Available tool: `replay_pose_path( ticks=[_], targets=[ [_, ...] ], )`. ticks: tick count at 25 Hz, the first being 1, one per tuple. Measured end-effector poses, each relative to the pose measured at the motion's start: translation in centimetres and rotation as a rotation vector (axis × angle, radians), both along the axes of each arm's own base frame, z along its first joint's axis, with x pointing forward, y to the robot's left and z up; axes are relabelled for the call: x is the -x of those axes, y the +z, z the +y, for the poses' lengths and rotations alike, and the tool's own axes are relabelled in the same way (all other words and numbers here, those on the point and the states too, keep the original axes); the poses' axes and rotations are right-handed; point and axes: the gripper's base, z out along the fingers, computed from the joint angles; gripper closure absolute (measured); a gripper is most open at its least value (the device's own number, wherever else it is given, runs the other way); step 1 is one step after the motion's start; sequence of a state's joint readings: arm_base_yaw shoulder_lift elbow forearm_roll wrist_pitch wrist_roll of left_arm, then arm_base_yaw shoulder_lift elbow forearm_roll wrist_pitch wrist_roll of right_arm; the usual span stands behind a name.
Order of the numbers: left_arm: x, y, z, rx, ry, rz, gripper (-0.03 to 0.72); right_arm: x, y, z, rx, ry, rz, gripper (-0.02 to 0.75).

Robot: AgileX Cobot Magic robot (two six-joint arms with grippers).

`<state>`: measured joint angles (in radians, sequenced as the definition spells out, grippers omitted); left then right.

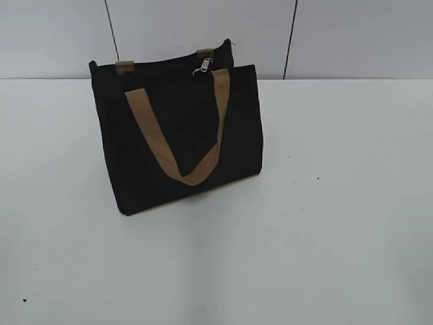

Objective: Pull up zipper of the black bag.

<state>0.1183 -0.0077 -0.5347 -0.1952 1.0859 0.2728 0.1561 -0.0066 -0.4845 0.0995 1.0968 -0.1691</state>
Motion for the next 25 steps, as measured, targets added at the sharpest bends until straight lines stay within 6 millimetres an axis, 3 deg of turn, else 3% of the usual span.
replay_pose_path(
  ticks=[25],
  targets=[
    [0.19, 0.04, 0.12, 0.003, -0.109, -0.006, 0.231, -0.13, 0.01, 0.2, -0.076, -0.202, 0.013, 0.232]
  ],
)
